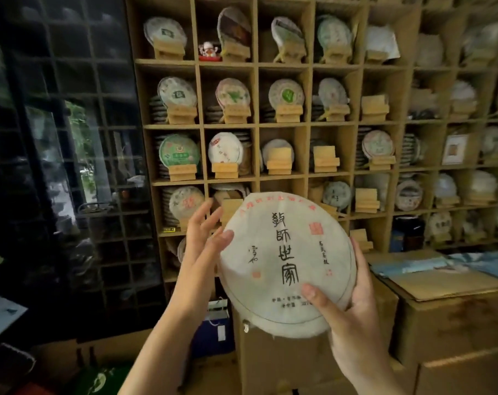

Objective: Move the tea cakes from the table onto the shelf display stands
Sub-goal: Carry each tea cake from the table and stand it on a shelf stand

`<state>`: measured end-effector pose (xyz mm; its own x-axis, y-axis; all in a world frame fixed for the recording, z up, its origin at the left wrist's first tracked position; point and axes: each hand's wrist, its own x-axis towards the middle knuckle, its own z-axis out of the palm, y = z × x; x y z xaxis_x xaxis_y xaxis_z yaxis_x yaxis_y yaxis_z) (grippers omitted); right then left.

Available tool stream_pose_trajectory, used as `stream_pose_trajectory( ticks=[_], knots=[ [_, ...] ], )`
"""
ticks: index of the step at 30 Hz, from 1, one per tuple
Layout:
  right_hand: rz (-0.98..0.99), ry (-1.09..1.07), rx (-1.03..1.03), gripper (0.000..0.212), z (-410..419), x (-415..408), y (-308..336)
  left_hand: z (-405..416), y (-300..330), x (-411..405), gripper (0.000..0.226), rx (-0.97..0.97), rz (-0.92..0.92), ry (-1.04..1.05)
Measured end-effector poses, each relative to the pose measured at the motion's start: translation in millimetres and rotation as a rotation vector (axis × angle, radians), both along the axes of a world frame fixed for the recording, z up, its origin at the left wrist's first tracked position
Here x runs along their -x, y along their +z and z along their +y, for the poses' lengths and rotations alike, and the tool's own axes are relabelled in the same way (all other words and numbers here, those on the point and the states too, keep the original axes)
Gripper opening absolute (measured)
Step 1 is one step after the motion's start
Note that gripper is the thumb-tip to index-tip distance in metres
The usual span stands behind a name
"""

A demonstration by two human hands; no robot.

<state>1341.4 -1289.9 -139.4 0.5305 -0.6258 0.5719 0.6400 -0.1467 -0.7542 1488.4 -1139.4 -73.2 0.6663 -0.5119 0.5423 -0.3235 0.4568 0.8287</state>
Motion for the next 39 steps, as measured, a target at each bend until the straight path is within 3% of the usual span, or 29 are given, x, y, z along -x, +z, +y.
stream_pose_trajectory(
  ticks=[4, 10, 16, 24, 30, 39],
  knots=[
    [-0.008, -0.074, 0.014, 0.102, -11, -25, -4, -33, -4, -28, 0.077, -0.006, 0.015, -0.215],
    [-0.056, -0.103, -0.002, 0.102, -51, -75, -3, -75, -24, -65, 0.084, 0.064, 0.065, -0.267],
    [-0.056, -0.053, -0.022, 0.105, -102, -147, -6, -125, -44, -114, 0.094, 0.169, 0.152, -0.226],
    [-0.083, 0.025, -0.046, 0.103, -179, -247, 12, -206, -44, -206, 0.105, 0.17, 0.096, -0.117],
    [0.006, 0.052, -0.034, 0.101, -221, -301, 9, -245, -52, -258, 0.106, 0.184, 0.142, -0.106],
    [0.199, 0.002, 0.092, 0.071, -263, -372, 21, -281, -55, -341, 0.108, 0.265, 0.241, -0.126]
  ],
)
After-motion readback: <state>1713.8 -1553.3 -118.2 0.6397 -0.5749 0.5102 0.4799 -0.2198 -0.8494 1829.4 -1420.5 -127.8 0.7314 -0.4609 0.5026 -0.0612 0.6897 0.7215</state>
